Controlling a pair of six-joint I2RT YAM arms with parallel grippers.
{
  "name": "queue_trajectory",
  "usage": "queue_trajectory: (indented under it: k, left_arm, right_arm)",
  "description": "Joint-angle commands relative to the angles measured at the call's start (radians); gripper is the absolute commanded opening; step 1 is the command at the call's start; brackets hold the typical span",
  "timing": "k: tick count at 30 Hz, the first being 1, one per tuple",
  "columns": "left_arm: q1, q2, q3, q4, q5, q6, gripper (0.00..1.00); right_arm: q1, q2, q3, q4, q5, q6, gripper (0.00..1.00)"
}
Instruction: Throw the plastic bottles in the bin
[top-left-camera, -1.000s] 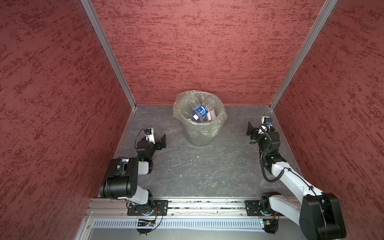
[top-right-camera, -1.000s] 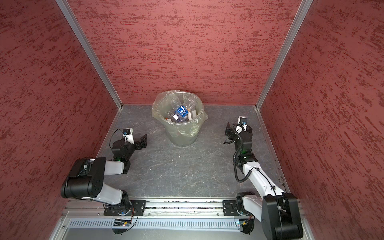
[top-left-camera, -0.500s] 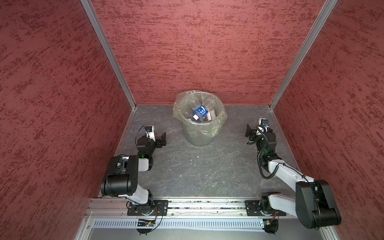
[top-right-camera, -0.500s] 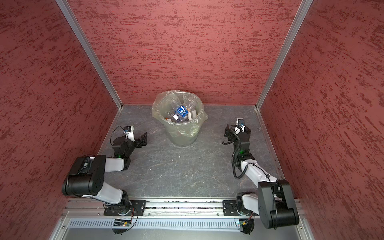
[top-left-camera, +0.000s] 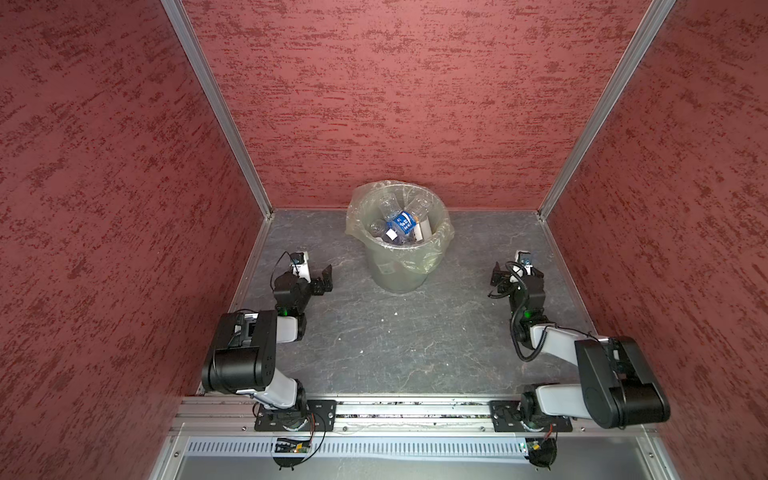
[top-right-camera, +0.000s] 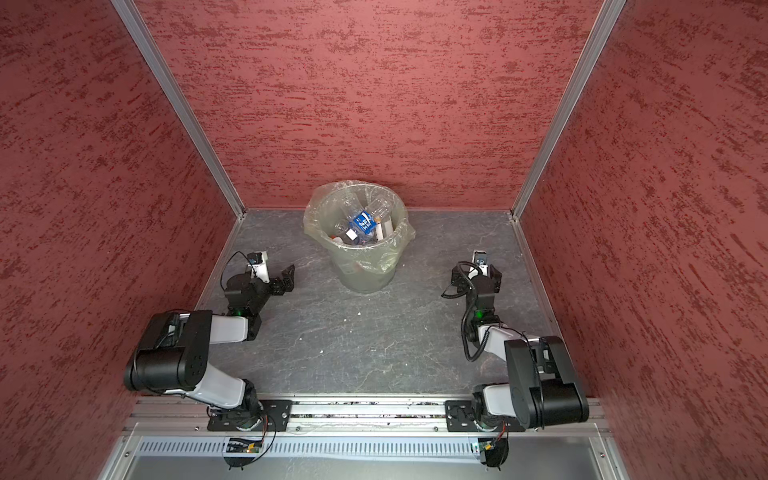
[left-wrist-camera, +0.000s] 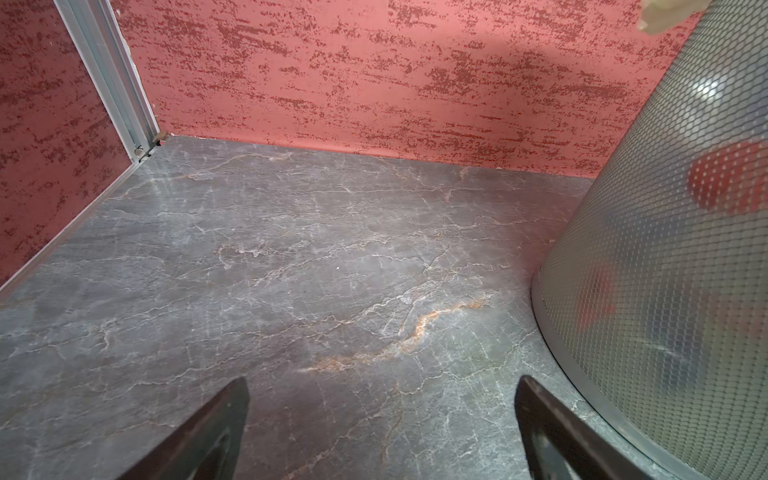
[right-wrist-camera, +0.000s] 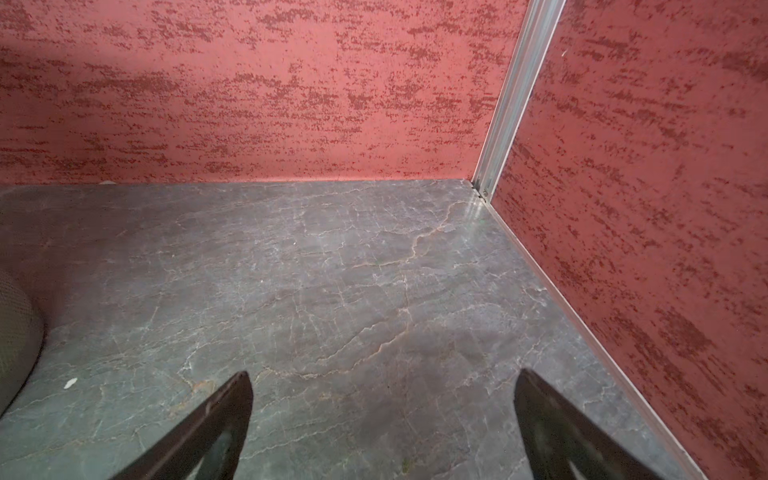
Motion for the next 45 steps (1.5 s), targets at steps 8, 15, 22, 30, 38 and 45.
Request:
queue_trajectory:
  k: [8,15,22,30,38,45]
  left_arm:
    - [-0.003,-0.003,0.005,0.002,0.004,0.014,0.99]
    - [-0.003,-0.002,0.005,0.002,0.003,0.014,0.99]
    - [-0.003,-0.002,0.005,0.002,0.003,0.014,0.99]
    - [-0.003,-0.002,0.005,0.002,0.003,0.013,0.99]
    - [-0.003,-0.002,0.006,0.002,0.004,0.011,0.99]
    - [-0.003,-0.001,0.010,-0.006,-0.001,0.014,0.99]
  right_arm:
    - [-0.041,0.073,-0.065,0.291,-0.085,0.020,0.98]
    - [-0.095,0.125,-0.109,0.393,-0.179,0.057,0.98]
    - [-0.109,0.177,-0.115,0.449,-0.241,0.052,0.98]
    - [-0.136,0.176,-0.057,0.332,-0.213,0.094,0.99]
    - [-0.135,0.175,-0.060,0.339,-0.212,0.093,0.99]
    - [-0.135,0.173,-0.062,0.340,-0.211,0.094,0.99]
